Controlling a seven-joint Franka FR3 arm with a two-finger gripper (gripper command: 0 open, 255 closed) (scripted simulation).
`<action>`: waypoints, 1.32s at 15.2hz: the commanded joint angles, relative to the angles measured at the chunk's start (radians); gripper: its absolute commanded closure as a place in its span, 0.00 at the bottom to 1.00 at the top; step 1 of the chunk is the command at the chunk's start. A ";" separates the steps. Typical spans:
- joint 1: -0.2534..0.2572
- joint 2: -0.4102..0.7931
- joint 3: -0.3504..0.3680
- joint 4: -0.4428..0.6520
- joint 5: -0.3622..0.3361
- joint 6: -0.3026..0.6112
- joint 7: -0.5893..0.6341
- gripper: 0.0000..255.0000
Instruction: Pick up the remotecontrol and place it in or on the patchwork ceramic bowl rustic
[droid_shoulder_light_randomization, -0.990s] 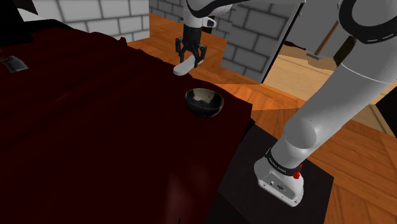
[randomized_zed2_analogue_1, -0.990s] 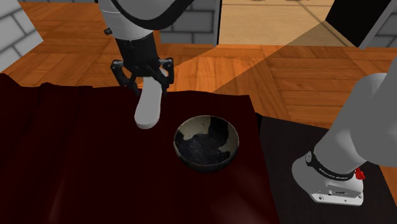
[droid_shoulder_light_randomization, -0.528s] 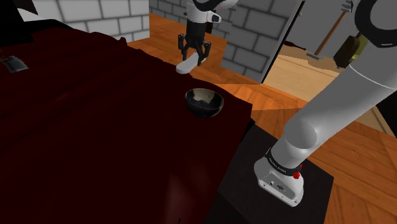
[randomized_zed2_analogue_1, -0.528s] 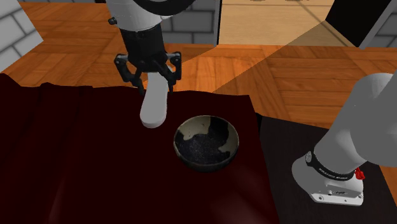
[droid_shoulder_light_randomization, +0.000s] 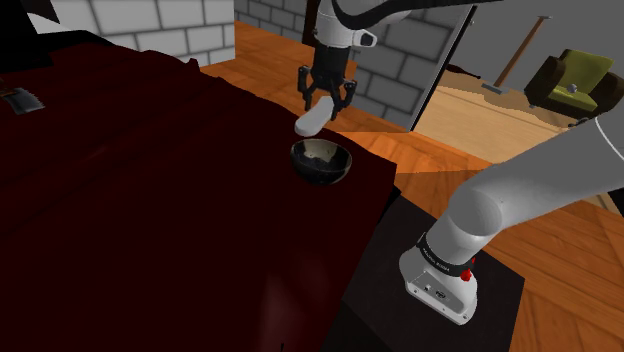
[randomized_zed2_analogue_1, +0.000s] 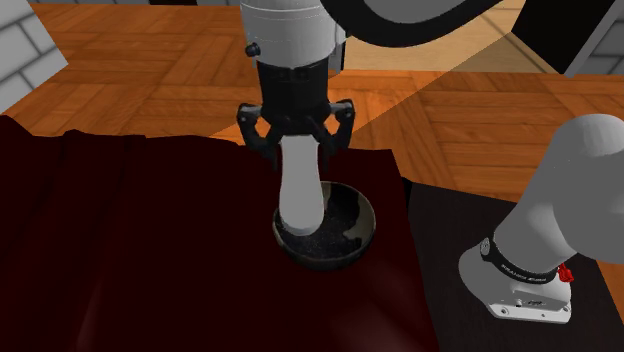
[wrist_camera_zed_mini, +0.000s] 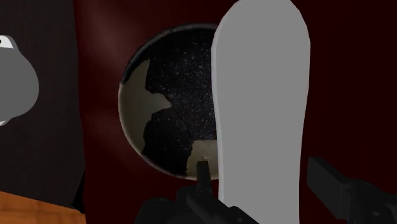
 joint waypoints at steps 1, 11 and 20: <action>0.020 -0.077 0.000 -0.060 0.026 -0.015 0.004 1.00; 0.039 -0.103 0.020 -0.198 0.052 0.098 0.009 1.00; 0.040 -0.076 0.036 -0.257 0.057 0.185 0.011 1.00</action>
